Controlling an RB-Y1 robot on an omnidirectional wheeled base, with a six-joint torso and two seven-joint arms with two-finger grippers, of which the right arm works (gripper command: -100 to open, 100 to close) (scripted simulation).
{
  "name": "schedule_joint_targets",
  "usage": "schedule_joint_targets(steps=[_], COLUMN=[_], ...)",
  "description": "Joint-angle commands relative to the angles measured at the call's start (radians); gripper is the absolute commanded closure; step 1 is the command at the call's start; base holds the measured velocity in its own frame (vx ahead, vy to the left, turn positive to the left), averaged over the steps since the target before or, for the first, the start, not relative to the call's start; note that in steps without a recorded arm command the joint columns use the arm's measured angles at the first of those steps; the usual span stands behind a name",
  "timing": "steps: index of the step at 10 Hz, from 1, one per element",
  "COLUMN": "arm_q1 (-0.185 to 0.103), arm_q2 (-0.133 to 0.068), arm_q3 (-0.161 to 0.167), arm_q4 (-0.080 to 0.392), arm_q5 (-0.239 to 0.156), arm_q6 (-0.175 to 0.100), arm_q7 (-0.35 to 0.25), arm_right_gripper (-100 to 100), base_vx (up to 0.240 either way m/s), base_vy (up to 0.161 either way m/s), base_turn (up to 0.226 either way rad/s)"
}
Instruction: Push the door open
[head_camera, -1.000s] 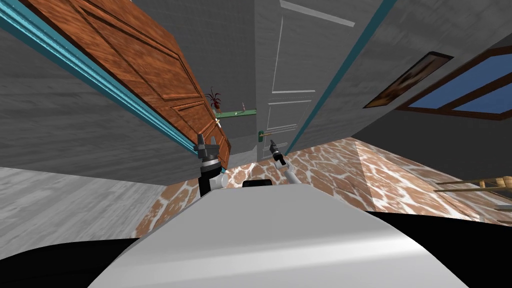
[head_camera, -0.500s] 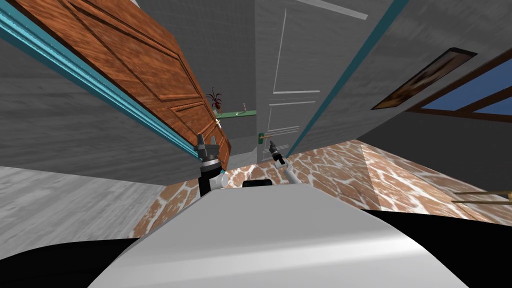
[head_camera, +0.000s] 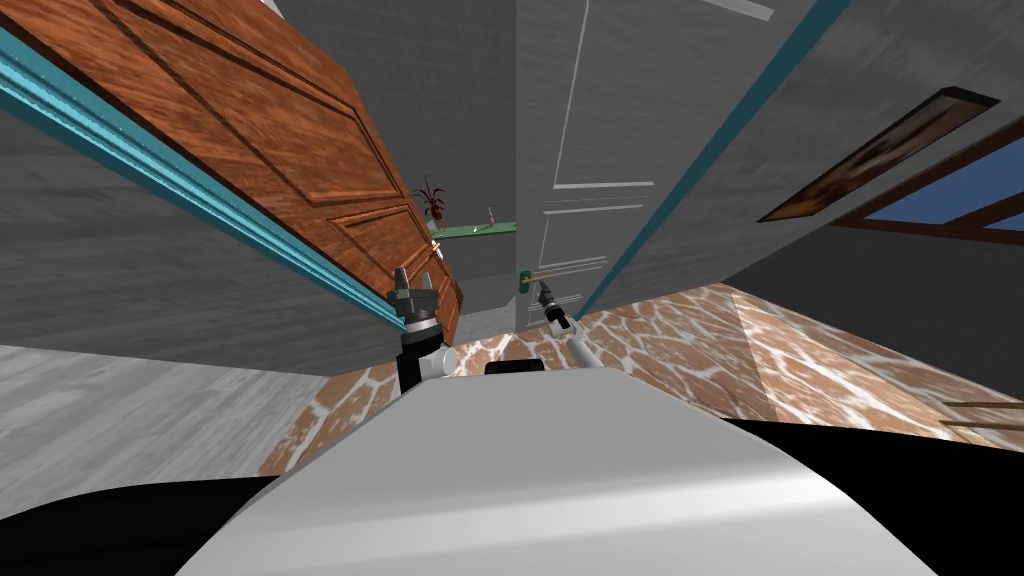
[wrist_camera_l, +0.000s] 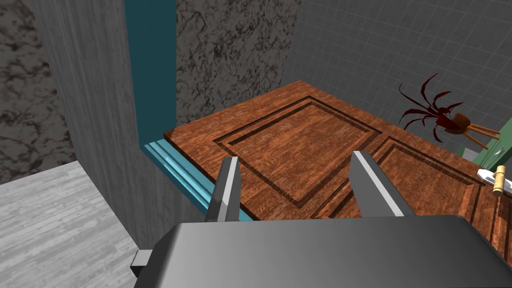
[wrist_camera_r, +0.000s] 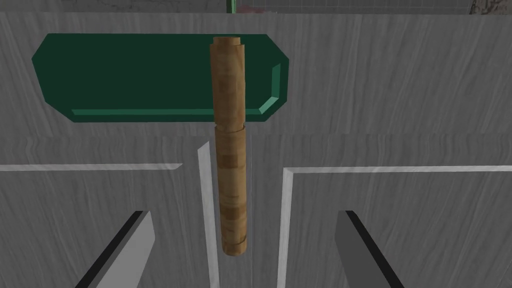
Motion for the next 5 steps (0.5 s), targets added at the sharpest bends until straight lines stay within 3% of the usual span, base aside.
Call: schedule_joint_targets(steps=[1,5], arm_q1=[-0.004,-0.012], arm_q2=[0.003,0.008], arm_q3=[-0.006,-0.017], arm_q4=[0.010,0.030], arm_q5=[-0.001,-0.003], arm_q6=[-0.005,-0.014], arm_q7=[0.004,0.012], arm_right_gripper=[-100,-100], base_vx=[0.215,0.198], base_vy=[0.004,0.022], base_turn=[0.029,0.025])
